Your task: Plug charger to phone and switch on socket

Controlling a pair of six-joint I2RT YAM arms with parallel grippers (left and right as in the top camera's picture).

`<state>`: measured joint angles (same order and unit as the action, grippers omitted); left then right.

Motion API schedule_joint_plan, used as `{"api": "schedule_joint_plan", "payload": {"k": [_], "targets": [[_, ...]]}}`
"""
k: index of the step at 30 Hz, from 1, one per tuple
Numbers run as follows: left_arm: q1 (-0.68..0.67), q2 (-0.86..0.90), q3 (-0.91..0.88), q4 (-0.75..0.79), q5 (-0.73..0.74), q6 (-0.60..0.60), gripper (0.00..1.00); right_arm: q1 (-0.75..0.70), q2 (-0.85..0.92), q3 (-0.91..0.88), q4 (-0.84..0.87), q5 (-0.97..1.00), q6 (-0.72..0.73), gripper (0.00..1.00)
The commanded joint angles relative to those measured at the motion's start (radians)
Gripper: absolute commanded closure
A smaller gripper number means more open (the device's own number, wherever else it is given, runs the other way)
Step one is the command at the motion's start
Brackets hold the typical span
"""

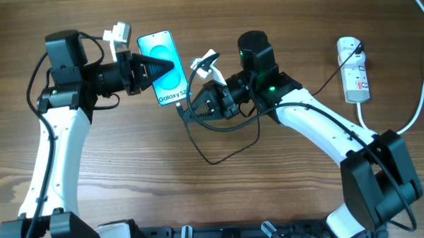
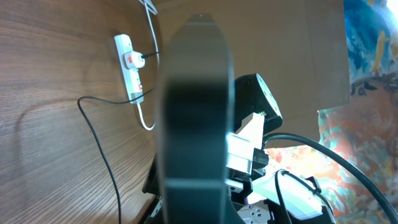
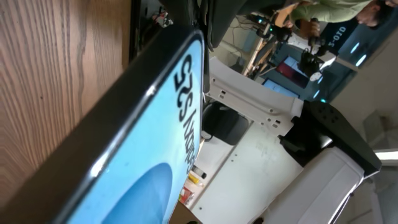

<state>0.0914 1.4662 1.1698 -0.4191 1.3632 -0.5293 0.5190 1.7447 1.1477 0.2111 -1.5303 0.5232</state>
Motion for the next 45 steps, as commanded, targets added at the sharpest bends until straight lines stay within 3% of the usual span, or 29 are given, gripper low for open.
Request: {"api": "schedule_joint_plan", "payload": {"k": [1, 18, 45], "targets": [[-0.005, 0.002, 0.005, 0.002, 0.016, 0.003, 0.96, -0.002, -0.026, 0.006, 0.006, 0.015, 0.003, 0.96], [-0.005, 0.002, 0.005, -0.016, 0.015, -0.004, 0.96, -0.002, -0.026, 0.006, 0.005, 0.098, 0.056, 0.96], [-0.004, 0.002, 0.005, -0.003, -0.037, -0.003, 0.96, -0.002, -0.026, 0.006, -0.048, 0.010, 0.053, 0.96]]}}
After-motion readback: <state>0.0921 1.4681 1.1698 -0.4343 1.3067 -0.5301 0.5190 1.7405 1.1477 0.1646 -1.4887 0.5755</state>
